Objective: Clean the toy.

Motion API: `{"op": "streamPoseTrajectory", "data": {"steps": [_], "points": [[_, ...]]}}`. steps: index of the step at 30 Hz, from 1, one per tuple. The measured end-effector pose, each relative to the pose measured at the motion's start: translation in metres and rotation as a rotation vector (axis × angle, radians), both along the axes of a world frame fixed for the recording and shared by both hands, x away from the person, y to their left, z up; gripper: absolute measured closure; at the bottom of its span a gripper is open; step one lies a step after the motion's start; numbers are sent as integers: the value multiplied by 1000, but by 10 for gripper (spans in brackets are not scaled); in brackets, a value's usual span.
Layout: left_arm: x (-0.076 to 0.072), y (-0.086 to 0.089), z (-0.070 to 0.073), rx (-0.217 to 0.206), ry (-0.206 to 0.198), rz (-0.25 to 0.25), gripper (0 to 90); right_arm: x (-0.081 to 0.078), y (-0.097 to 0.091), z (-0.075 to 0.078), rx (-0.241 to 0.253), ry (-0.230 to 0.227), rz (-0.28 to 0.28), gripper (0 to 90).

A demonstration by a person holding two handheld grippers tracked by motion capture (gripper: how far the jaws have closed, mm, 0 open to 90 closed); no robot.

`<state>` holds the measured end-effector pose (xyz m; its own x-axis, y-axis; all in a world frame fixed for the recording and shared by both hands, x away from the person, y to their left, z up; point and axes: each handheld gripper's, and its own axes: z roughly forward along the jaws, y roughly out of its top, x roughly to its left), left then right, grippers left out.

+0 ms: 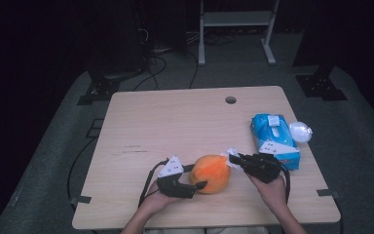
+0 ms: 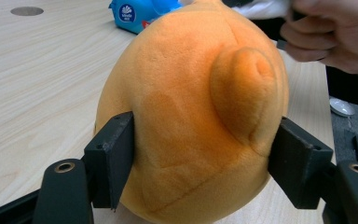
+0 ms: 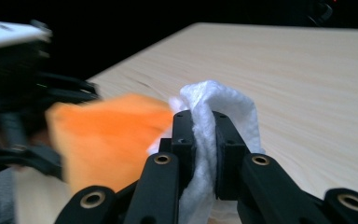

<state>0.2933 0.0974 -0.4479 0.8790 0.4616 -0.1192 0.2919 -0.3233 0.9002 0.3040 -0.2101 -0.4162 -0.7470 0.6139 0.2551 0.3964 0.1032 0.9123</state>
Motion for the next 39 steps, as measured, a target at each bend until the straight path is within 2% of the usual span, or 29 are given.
{"op": "streamPoseTrajectory", "data": {"steps": [2, 6, 7, 8, 11, 13, 16, 17, 18, 20, 22, 24, 26, 27, 28, 29, 30, 33, 35, 37, 39], "points": [[1, 1, 0, -5, 4, 2, 284, -2, 5, 2, -19, -13, 10, 803], [2, 1, 0, -17, 15, 9, 282, 5, 4, -12, -73, 39, -15, 803], [2, 1, 0, -21, 17, 11, 280, 6, 3, -12, -63, 48, -16, 803], [2, 1, 0, -25, 19, 14, 280, 5, 2, -9, -58, 34, -18, 803], [5, 2, -1, -50, 37, 25, 279, -5, 3, 10, -2, -32, 9, 802], [5, 1, -2, -59, 42, 29, 271, -8, 7, 14, -7, -52, 31, 802], [5, -2, -2, -66, 45, 47, 259, -1, 9, -1, -42, -10, 16, 803], [4, -3, -1, -64, 44, 49, 259, 2, 6, -4, -32, 12, 4, 802], [4, -4, -1, -59, 41, 46, 263, 3, 4, -3, -27, 23, -11, 801], [2, -6, 0, -49, 29, 38, 265, -2, 5, 5, -72, -25, -15, 801], [0, -8, -1, -40, 13, 21, 264, -10, 10, 16, -45, -68, 26, 801], [-2, -10, 1, -29, 2, 7, 242, -13, 17, 19, -76, -90, 51, 801], [-3, -13, 1, 10, -26, -7, 192, -9, 18, 10, -73, -57, 56, 802], [-4, -15, 0, 30, -48, -12, 183, -5, 16, 5, -51, -29, 51, 802], [-5, -17, -1, 29, -57, -6, 183, -2, 13, 3, -23, -1, 45, 802], [-5, -18, -1, 38, -60, 6, 202, -3, 12, 4, -6, 10, 44, 802], [-6, -18, -1, 44, -69, 14, 234, -6, 15, 7, -8, 1, 53, 801], [-6, -19, 0, 21, -73, 51, 329, -17, 31, 14, 9, -22, 148, 802], [-7, -18, 3, 15, -75, 70, 376, -23, 42, 19, -12, -43, 192, 801], [-9, -16, 9, 12, -60, 73, 408, -21, 41, 20, -23, -53, 177, 802], [-10, -16, 13, 30, -69, 72, 414, -14, 33, 17, -14, -44, 139, 801]]}}
